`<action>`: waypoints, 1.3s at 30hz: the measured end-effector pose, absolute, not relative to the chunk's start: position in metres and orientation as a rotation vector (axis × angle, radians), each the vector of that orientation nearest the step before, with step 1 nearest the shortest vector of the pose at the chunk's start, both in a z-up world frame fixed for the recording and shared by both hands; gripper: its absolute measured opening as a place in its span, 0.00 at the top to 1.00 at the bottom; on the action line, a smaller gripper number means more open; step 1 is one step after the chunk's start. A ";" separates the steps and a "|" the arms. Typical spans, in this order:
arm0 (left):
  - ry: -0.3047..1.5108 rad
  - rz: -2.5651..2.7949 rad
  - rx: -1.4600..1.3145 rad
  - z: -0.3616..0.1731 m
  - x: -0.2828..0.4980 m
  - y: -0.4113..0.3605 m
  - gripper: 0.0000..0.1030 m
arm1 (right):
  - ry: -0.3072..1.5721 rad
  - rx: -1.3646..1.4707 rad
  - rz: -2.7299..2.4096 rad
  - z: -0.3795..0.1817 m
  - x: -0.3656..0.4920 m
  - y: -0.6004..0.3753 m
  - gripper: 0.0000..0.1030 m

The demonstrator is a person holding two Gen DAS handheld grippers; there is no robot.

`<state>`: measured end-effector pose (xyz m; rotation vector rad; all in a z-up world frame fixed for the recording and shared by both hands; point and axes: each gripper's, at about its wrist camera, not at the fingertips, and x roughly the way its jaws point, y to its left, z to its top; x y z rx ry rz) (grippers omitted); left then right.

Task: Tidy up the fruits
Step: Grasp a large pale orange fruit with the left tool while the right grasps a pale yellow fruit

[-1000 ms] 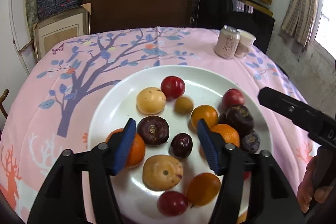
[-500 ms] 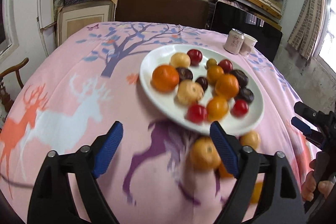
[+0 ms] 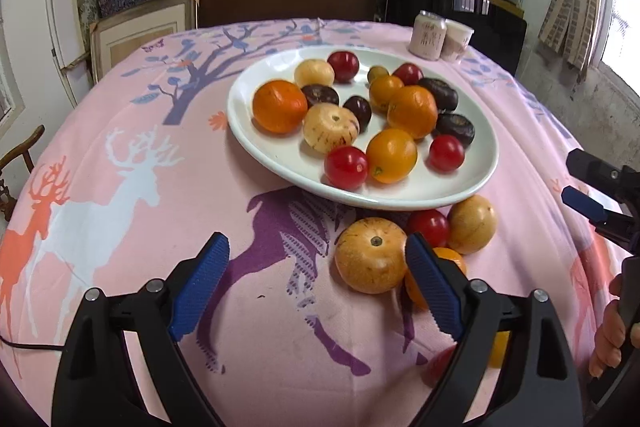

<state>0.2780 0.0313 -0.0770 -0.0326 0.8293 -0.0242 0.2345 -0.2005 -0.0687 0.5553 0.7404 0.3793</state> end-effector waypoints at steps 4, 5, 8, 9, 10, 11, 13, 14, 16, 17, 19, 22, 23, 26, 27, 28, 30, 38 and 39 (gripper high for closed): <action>0.840 -0.017 -0.018 -0.079 0.279 0.032 0.07 | 0.752 0.536 0.392 -0.069 0.236 -0.195 0.08; 0.836 -0.013 -0.010 -0.079 0.278 0.033 0.06 | 0.749 0.533 0.395 -0.068 0.235 -0.195 0.08; 0.786 0.068 0.011 -0.071 0.267 0.043 0.06 | 0.747 0.540 0.397 -0.069 0.235 -0.197 0.08; 0.764 0.127 0.014 -0.068 0.262 0.050 0.07 | 0.748 0.546 0.398 -0.069 0.236 -0.198 0.08; 0.742 0.196 -0.002 -0.063 0.257 0.062 0.07 | 0.750 0.554 0.399 -0.070 0.236 -0.199 0.08; 0.732 0.217 -0.041 -0.060 0.253 0.073 0.08 | 0.751 0.558 0.400 -0.070 0.236 -0.199 0.08; 0.713 0.180 -0.152 -0.056 0.244 0.091 0.08 | 0.752 0.560 0.405 -0.071 0.236 -0.199 0.08; 0.706 0.163 -0.180 -0.055 0.241 0.094 0.08 | 0.753 0.557 0.409 -0.071 0.236 -0.199 0.08; 0.700 0.137 -0.158 -0.054 0.242 0.087 0.08 | 0.756 0.548 0.416 -0.071 0.236 -0.197 0.08; 0.704 0.121 -0.132 -0.055 0.243 0.081 0.08 | 0.756 0.546 0.417 -0.070 0.236 -0.197 0.08; 0.719 0.084 -0.060 -0.058 0.246 0.063 0.08 | 0.754 0.541 0.418 -0.070 0.235 -0.196 0.08; 0.728 0.053 0.040 -0.063 0.250 0.041 0.08 | 0.756 0.544 0.416 -0.070 0.235 -0.196 0.08; 0.730 0.049 0.056 -0.065 0.250 0.036 0.08 | 0.756 0.546 0.413 -0.069 0.235 -0.196 0.08; 0.763 0.010 0.058 -0.070 0.259 0.028 0.08 | 0.752 0.547 0.411 -0.068 0.234 -0.197 0.08; 0.782 -0.002 0.059 -0.073 0.262 0.026 0.08 | 0.752 0.546 0.410 -0.068 0.234 -0.197 0.08; 0.800 -0.015 0.062 -0.076 0.265 0.024 0.08 | 0.752 0.545 0.409 -0.069 0.235 -0.197 0.08; 0.817 -0.028 0.046 -0.079 0.268 0.024 0.08 | 0.754 0.547 0.407 -0.069 0.235 -0.198 0.08; 0.904 -0.161 -0.010 -0.093 0.286 0.020 0.33 | 0.765 0.542 0.404 -0.071 0.237 -0.198 0.08; 0.897 -0.187 -0.001 -0.092 0.286 0.016 0.38 | 0.764 0.543 0.403 -0.071 0.237 -0.198 0.08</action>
